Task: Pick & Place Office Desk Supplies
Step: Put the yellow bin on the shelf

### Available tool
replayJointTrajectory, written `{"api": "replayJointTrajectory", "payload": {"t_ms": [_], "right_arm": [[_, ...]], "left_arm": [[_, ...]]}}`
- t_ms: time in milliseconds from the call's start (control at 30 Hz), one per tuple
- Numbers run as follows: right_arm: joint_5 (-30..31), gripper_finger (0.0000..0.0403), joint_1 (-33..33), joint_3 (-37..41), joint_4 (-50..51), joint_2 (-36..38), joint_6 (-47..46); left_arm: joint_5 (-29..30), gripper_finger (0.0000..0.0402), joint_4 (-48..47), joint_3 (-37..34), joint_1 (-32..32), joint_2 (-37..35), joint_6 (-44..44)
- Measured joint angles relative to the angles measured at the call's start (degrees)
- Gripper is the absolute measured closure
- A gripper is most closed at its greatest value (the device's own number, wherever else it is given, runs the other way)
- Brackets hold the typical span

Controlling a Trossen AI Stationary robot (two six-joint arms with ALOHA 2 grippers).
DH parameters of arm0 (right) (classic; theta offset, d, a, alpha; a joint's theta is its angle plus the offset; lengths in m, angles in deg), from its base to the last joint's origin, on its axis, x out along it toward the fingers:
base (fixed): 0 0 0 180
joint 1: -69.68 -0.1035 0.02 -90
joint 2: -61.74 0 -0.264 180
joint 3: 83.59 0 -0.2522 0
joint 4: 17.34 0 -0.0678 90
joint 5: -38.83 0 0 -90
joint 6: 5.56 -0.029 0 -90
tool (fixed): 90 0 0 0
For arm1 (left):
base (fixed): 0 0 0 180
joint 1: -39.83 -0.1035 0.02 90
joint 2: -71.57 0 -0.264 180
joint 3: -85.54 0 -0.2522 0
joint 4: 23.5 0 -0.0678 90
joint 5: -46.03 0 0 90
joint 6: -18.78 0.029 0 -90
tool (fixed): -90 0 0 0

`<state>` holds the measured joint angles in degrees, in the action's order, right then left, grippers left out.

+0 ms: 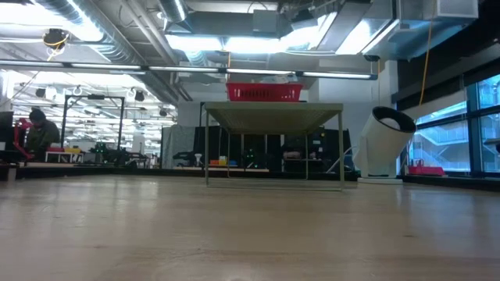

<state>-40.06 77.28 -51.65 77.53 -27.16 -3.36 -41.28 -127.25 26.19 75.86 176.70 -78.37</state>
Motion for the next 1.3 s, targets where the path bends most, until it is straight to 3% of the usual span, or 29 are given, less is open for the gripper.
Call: {"api": "replayJointTrajectory", "payload": {"t_ms": [100,500,667,900,1300], "right_arm": [[0.07,0.0395,-1.11,0.0,0.06,0.04,0.39],[0.48,0.0395,-4.13,0.04,3.13,0.07,1.7],[0.68,0.0395,-4.13,0.04,3.62,0.07,2.38],[0.63,0.0395,-4.13,0.04,3.63,0.07,2.72],[0.44,0.0396,-4.13,0.04,3.67,0.07,2.75]], "left_arm": [[-5.55,0.032,-0.09,-7.06,0.42,0.02,-4.75],[-3.53,0.0316,4.93,-21.36,5.65,-6.73,-21.73],[-4.74,0.028,14.28,-28.58,6.67,-9.31,-22.54],[-7.44,0.0231,17.54,-32.96,6.62,-9.87,-23.56],[-7.31,0.0226,26.61,-39.11,6.93,-9.82,-24.52]]}}
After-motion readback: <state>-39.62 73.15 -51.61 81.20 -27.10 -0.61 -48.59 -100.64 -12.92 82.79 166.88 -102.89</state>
